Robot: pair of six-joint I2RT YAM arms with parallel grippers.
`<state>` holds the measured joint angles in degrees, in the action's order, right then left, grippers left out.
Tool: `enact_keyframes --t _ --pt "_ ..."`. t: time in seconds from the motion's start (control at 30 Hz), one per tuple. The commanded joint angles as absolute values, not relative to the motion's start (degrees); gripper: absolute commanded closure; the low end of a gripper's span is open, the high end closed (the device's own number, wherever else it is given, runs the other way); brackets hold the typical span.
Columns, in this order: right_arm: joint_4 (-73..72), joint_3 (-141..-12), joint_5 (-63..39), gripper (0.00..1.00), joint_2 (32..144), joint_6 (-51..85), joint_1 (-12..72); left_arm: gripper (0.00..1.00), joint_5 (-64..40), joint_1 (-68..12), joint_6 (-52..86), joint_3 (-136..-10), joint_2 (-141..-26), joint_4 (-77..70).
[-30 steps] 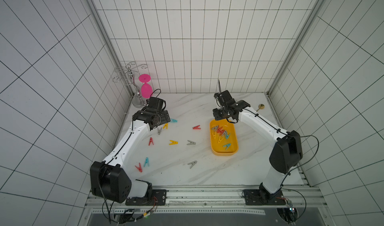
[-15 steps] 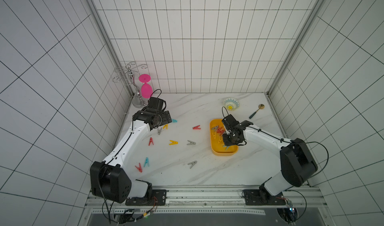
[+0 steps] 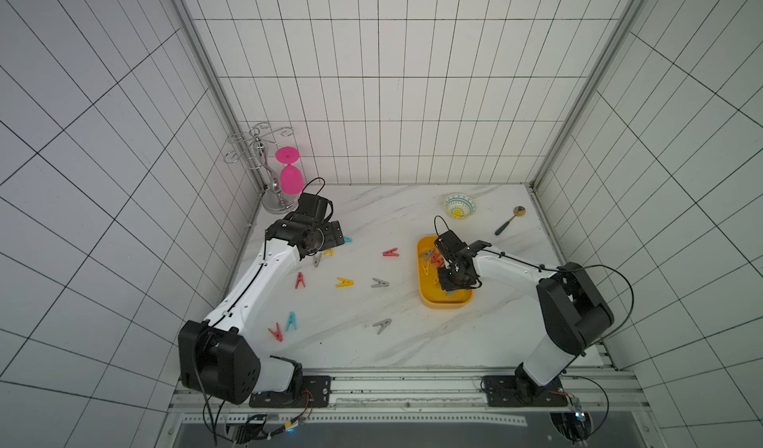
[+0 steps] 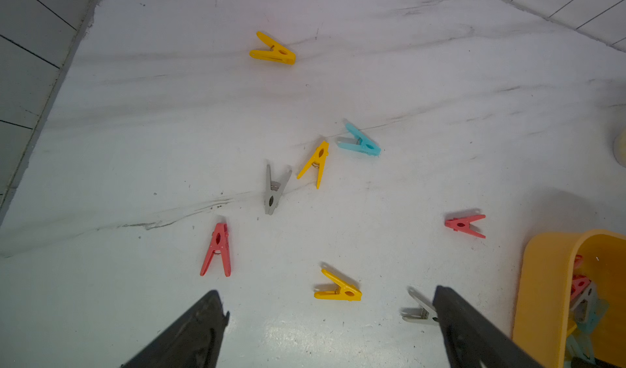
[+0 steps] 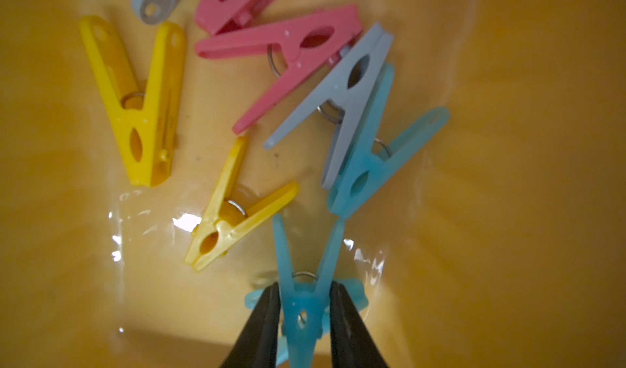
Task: Put the clothespins into the storage box
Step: Place the clothespin in the storage box.
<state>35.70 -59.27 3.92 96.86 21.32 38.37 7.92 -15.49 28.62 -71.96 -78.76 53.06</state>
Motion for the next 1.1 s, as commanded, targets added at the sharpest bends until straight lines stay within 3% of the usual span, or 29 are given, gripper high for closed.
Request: enact_keyframes --t 0.0,0.43,0.7,1.07 --pt "37.1 -59.4 4.6 0.64 98.1 21.8 39.2 0.03 7.8 -17.4 28.0 -72.1 -77.5 53.2" --pt "41.7 -67.6 4.3 0.52 86.1 14.3 40.9 0.03 8.4 -17.8 29.1 -72.8 -78.3 53.4" --pt "41.7 -81.7 4.9 0.52 97.0 3.1 47.1 0.02 11.5 -15.4 32.0 -72.6 -79.3 55.6" --pt "45.6 -100.1 5.4 0.52 118.2 -6.6 49.1 0.02 11.5 -12.5 31.1 -71.1 -77.9 56.7"
